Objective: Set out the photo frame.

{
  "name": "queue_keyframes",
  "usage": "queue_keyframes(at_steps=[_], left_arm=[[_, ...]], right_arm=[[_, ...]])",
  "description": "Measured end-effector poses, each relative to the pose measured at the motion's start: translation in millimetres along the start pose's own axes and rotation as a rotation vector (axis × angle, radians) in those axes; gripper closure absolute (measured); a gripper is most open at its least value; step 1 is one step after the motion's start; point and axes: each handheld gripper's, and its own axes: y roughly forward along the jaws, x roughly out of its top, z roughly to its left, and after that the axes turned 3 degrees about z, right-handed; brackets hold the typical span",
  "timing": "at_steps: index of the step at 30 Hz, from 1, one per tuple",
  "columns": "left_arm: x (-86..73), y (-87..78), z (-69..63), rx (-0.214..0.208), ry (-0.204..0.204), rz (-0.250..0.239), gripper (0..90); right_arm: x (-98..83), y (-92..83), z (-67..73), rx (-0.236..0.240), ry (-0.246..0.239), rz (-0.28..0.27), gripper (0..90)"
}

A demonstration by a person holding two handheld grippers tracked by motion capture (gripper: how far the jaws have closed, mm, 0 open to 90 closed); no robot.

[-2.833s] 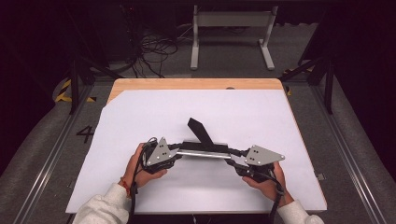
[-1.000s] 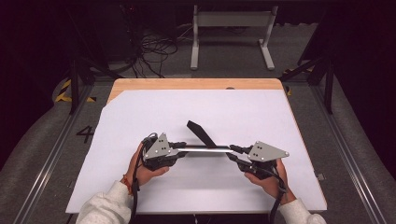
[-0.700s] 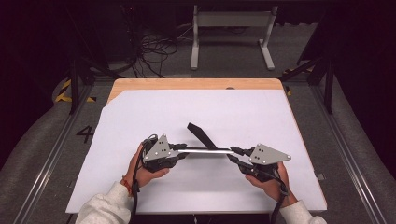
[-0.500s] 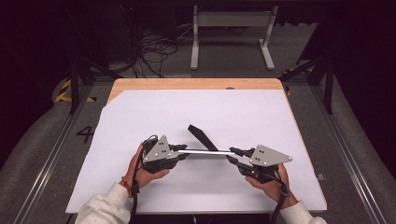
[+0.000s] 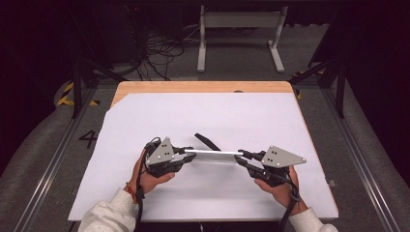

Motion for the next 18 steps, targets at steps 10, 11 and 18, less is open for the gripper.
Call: queue_keyframes(at_steps=[10,11,18], left_arm=[[-1.5,3.2,4.6,0.013,-0.030,-0.025,71.9],[-1.7,3.9,4.9,0.015,-0.036,-0.032,71.9],[-4.0,7.2,9.3,0.023,-0.071,-0.058,71.2]], right_arm=[[-0.4,3.3,-5.1,-0.015,0.018,-0.014,75.1],[-0.6,4.0,-6.0,-0.014,0.022,-0.018,75.2],[-1.7,7.3,-10.3,-0.021,0.058,-0.042,75.1]])
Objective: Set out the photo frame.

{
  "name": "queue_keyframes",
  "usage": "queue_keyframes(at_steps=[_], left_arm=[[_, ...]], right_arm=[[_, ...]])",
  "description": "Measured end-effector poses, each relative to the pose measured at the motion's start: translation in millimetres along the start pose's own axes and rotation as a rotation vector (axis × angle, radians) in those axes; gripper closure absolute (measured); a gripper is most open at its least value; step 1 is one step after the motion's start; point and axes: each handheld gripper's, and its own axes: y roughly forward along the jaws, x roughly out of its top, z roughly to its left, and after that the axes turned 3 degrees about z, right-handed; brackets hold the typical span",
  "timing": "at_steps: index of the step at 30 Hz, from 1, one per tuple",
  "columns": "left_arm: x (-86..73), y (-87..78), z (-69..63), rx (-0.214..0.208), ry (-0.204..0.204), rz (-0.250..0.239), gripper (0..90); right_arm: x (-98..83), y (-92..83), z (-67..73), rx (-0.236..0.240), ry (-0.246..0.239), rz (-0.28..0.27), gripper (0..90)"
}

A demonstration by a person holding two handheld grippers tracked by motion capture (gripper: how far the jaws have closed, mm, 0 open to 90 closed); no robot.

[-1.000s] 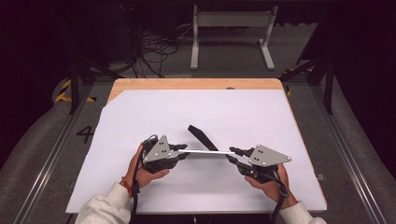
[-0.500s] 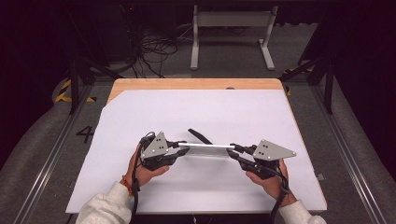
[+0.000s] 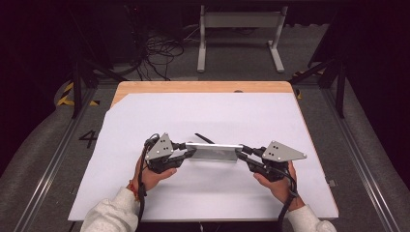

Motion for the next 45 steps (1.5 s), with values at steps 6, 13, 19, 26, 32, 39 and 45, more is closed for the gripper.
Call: queue_keyframes(at_steps=[6,13,19,26,32,39,45], left_arm=[[-0.8,3.7,1.4,0.020,-0.017,-0.010,70.1],[-2.7,10.0,7.2,0.019,-0.077,-0.028,68.7],[-3.0,11.3,8.0,0.031,-0.067,-0.016,69.7],[-7.9,17.3,8.4,0.053,-0.036,0.036,69.9],[-11.4,20.7,9.6,0.044,-0.055,0.052,70.0],[-12.5,22.1,9.2,0.049,-0.052,0.064,69.8],[-16.4,27.6,8.7,0.058,-0.043,0.095,68.7]], right_arm=[[-0.3,3.0,-3.4,-0.011,0.022,-0.012,75.0],[0.2,7.7,-10.0,-0.012,0.094,-0.023,74.6],[-4.3,15.9,-12.7,-0.025,0.081,-0.007,73.7],[-7.7,20.4,-15.9,-0.034,0.074,0.004,74.1],[-11.3,24.9,-15.5,-0.045,0.069,0.021,73.2],[-13.1,26.5,-15.4,-0.048,0.074,0.032,72.7],[-18.5,32.6,-14.3,-0.056,0.078,0.068,71.3]])
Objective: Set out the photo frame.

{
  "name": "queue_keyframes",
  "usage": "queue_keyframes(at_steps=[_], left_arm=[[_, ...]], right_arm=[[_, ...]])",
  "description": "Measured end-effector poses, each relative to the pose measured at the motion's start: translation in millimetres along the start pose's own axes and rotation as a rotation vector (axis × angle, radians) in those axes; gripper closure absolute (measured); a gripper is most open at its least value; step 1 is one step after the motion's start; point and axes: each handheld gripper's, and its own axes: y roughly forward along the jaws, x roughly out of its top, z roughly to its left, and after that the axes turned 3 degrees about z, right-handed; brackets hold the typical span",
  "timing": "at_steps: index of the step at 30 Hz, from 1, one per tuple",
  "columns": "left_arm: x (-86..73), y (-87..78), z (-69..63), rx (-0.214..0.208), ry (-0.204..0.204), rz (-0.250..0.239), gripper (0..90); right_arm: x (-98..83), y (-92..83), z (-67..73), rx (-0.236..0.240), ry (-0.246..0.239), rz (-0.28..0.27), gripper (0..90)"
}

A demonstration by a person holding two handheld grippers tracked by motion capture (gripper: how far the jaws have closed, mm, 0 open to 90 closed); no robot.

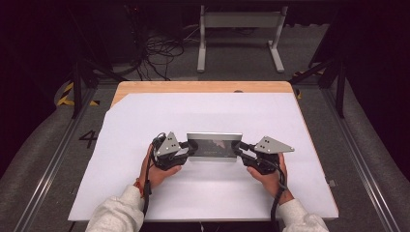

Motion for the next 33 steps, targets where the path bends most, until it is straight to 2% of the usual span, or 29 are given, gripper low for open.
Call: queue_keyframes(at_steps=[8,15,20,24,29,31,33], left_arm=[[-2.6,4.0,0.1,0.010,-0.001,0.022,68.4],[-6.7,8.8,3.7,-0.006,-0.045,0.030,68.3],[-9.9,13.0,3.5,-0.007,-0.049,0.054,67.7],[-10.5,14.1,2.8,-0.006,-0.041,0.066,67.6],[-11.0,16.3,2.2,0.003,-0.023,0.080,67.0],[-11.2,16.7,2.9,0.000,-0.024,0.080,66.7],[-12.2,17.2,2.9,0.001,-0.038,0.083,66.9]], right_arm=[[-5.3,5.6,-1.3,0.002,0.010,0.023,70.7],[-6.0,10.1,-4.2,0.007,0.049,0.030,69.7],[-8.0,13.8,-4.5,0.002,0.054,0.033,68.7],[-9.3,14.8,-4.5,0.000,0.051,0.036,68.5],[-10.8,16.1,-3.0,-0.013,0.020,0.058,68.4],[-11.6,17.2,-2.4,-0.021,0.008,0.072,68.4],[-12.6,18.2,-3.8,-0.017,0.022,0.073,68.5]])
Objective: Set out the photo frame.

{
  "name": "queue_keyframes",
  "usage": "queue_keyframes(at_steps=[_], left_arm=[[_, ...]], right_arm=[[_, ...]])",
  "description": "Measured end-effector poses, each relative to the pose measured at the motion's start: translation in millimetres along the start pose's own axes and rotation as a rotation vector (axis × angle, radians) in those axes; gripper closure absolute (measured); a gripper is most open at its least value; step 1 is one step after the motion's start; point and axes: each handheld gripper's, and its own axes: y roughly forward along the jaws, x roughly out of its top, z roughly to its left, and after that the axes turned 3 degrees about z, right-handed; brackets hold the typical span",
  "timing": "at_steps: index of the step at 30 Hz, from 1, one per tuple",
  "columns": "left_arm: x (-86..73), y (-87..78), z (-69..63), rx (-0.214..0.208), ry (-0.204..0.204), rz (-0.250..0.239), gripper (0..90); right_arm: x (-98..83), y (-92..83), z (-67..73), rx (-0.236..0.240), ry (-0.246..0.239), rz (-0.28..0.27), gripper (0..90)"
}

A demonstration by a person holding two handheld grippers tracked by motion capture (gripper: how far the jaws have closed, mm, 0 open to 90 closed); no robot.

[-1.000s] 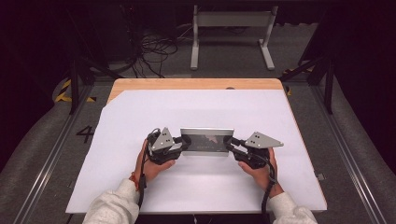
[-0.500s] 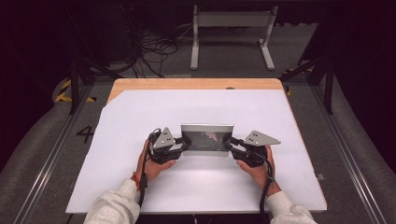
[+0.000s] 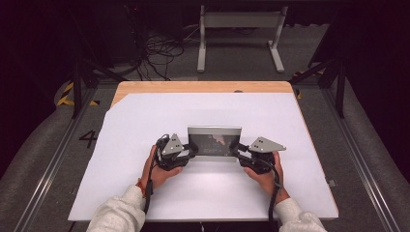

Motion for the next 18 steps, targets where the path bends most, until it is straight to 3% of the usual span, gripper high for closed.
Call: queue_keyframes(at_steps=[18], left_arm=[[-1.9,3.4,0.8,-0.008,0.010,0.015,66.2]], right_arm=[[-2.9,2.7,-0.6,-0.001,0.000,0.004,68.4]])
